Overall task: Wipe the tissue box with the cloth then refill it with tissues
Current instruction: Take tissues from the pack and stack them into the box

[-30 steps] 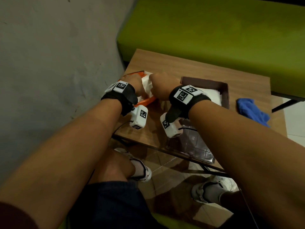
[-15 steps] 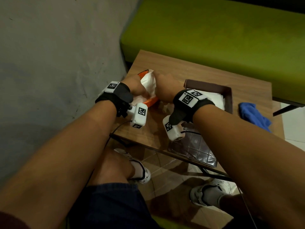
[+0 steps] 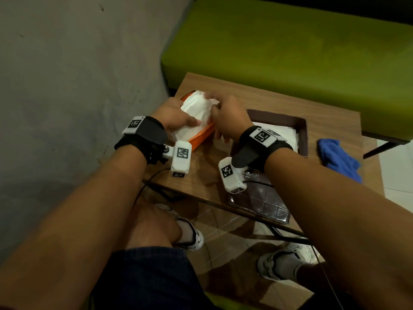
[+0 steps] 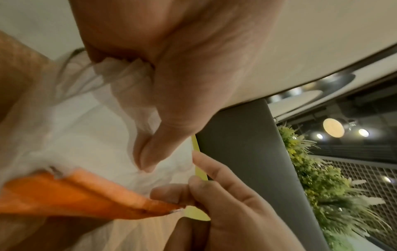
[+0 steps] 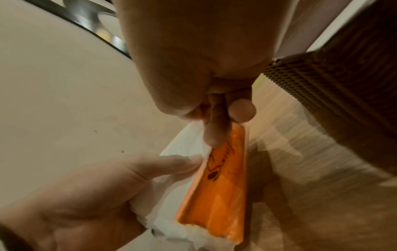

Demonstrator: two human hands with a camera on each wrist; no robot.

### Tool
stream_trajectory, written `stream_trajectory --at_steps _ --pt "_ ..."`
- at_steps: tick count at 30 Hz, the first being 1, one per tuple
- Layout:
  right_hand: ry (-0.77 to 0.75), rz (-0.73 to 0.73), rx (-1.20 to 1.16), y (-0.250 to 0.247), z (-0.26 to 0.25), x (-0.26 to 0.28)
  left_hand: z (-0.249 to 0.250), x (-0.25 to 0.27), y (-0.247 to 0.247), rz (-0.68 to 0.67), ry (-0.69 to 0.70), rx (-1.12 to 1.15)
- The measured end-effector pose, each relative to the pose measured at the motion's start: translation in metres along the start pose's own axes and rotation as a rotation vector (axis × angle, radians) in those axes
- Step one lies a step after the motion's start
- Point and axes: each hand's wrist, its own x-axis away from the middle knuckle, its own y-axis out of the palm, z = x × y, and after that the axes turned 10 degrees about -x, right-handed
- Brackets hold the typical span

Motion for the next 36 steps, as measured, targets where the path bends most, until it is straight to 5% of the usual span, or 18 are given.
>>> stream_trajectory --at_steps 4,8,15,21,25,30,36 --pt "0.121 -0.029 0.024 0.000 -0.005 -0.006 0.001 0.010 -0.005 0.039 0.075 0.076" --pt "0.157 -0.050 0.130 -0.004 -0.008 -0.006 -0.004 0.022 -0.022 -0.043 0.003 0.393" --pt "0.114 -0.001 0.042 -0.014 -0.009 -0.001 -0.006 0.033 -0.039 -0.132 0.082 0.557" --pt "0.109 0.091 -0.552 -0.017 -0.027 0.016 0.010 0.039 -0.031 -0.172 0.148 0.630" --pt "0.145 -0.017 -0.991 -0.047 -0.029 0.033 0.025 0.048 -0.014 -0.228 0.202 0.550" --pt "0.144 -0.126 -0.824 -0.096 -0.002 0.061 0.048 0.060 0.020 -0.311 0.288 0.477" --pt "0.089 -0.054 -0.642 -0.127 0.034 0.092 0.075 0.073 0.054 -0.418 0.371 0.326"
